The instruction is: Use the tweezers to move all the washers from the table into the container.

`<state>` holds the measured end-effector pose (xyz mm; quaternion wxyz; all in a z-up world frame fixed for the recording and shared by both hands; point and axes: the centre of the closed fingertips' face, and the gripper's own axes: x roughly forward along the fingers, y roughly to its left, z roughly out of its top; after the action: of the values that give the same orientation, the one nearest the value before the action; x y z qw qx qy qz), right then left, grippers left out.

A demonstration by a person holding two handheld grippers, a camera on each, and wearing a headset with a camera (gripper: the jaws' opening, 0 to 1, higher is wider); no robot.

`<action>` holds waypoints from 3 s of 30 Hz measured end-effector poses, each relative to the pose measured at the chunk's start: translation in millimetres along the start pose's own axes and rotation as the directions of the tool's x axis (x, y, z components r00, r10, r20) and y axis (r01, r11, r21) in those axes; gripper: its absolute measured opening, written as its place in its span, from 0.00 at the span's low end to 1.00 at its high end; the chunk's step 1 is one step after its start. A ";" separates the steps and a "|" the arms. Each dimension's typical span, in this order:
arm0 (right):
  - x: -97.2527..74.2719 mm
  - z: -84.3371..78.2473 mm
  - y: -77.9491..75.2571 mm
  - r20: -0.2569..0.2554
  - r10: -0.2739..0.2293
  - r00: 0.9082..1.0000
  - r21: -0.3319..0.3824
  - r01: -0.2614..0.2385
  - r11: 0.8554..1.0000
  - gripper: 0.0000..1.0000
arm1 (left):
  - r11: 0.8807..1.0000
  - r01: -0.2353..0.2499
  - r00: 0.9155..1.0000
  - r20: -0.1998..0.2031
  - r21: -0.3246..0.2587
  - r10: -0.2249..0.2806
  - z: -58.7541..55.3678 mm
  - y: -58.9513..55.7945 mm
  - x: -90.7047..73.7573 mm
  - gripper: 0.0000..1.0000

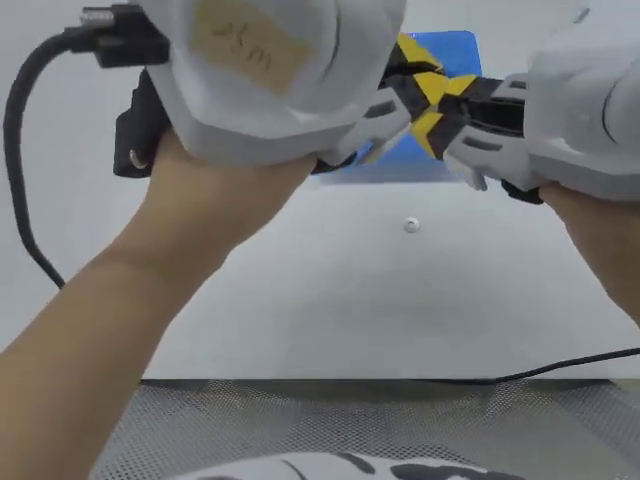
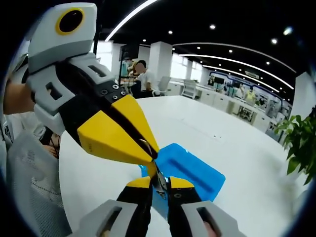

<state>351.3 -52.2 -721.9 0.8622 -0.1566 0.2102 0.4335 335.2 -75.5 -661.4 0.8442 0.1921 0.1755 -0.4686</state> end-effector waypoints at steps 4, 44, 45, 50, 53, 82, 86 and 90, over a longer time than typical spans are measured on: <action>-3.5 -8.3 6.0 -0.021 0.002 1.000 0.017 -0.001 1.000 0.09 | 1.000 0.018 1.000 -0.023 0.011 -0.018 -5.7 -7.5 1.0 0.00; 8.2 -56.7 43.8 -0.137 0.122 0.983 0.124 -0.105 0.987 0.08 | 0.995 0.056 0.985 -0.157 -0.084 -0.069 -57.5 -40.6 7.1 0.00; 8.4 -57.8 44.3 -0.141 0.125 0.982 0.127 -0.107 0.986 0.08 | 0.995 0.058 0.984 -0.161 -0.083 -0.071 -58.6 -41.5 7.6 0.00; 8.5 -58.3 43.9 -0.140 0.126 0.982 0.127 -0.108 0.986 0.08 | 0.994 0.059 0.985 -0.158 -0.087 -0.072 -60.0 -40.3 9.7 0.00; 6.8 -59.9 44.1 -0.150 0.134 0.980 0.108 -0.119 0.987 0.06 | 0.991 0.089 0.985 -0.140 -0.096 -0.103 -57.7 -42.8 11.6 0.00; -11.8 0.4 -9.7 -0.049 -0.034 0.998 -0.040 0.032 0.999 0.04 | 0.994 0.100 0.995 -0.028 0.043 -0.099 15.0 -15.9 15.1 0.00; -12.8 16.4 -23.5 -0.004 -0.067 0.998 -0.042 0.066 0.997 0.04 | 0.996 0.063 0.998 0.005 0.065 -0.063 27.7 -5.0 15.4 0.00; -4.5 18.2 -35.1 0.001 -0.087 0.996 -0.054 0.087 0.995 0.04 | 0.996 0.045 0.999 0.003 0.076 -0.045 27.9 3.6 21.7 0.00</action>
<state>381.5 -67.2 -700.9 0.8756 -0.1890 0.1922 0.4007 352.4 -103.1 -647.1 0.8261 0.2189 0.1598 -0.4941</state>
